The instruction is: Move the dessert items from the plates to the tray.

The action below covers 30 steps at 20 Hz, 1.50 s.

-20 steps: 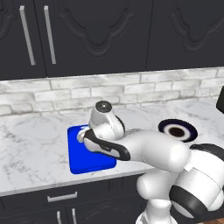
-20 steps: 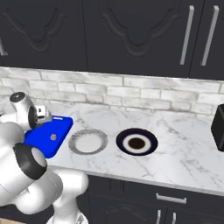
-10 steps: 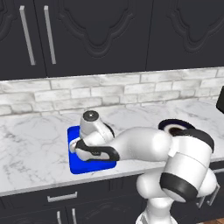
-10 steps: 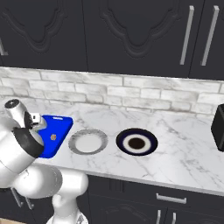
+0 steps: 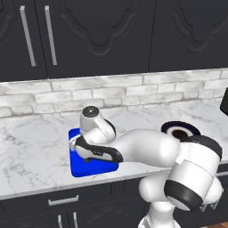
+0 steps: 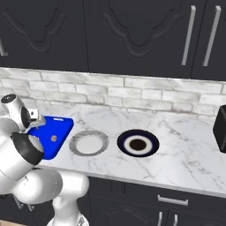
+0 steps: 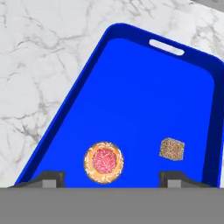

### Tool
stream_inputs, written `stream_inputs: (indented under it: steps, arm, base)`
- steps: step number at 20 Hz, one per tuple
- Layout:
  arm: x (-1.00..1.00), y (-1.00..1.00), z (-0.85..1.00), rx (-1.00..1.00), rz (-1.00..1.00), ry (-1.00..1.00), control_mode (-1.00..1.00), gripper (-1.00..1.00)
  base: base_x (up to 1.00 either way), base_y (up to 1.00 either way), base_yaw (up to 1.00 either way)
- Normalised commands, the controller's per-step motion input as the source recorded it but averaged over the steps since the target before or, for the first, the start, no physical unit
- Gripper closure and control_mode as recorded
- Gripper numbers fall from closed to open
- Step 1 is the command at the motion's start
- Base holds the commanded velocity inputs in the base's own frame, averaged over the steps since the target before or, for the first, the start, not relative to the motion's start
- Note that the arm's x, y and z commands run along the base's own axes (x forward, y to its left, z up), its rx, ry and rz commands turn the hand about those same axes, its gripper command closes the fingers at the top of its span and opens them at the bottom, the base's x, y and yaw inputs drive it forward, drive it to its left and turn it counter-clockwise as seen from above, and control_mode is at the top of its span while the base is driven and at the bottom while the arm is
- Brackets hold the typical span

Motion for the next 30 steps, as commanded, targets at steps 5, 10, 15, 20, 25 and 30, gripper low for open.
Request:
stream_inputs:
  steps: [5, 10, 15, 20, 25, 30]
  arm:
    - [-0.56, -0.59, 0.15, 0.0, -0.02, -0.04, -1.0, -1.0]
    - [-1.0, -1.0, 0.15, 0.0, -0.02, -0.1, -1.0, -1.0]
    - [-1.0, -1.0, 0.23, 0.08, 0.0, -0.2, -1.0, -1.0]
    - [-0.74, -1.0, 0.66, 0.25, 0.0, -0.44, -1.0, -1.0]
    - [-0.41, -0.6, 0.37, 0.1, 0.0, -0.42, -1.0, -1.0]
    - [-0.41, -0.29, 0.02, 0.16, -0.01, -0.26, -1.0, -1.0]
  base:
    - [0.0, 0.0, 0.0]
    - [0.0, 0.0, 0.0]
    - [0.0, 0.0, 0.0]
    - [0.0, 0.0, 0.0]
    - [0.0, 0.0, 0.0]
    - [0.0, 0.0, 0.0]
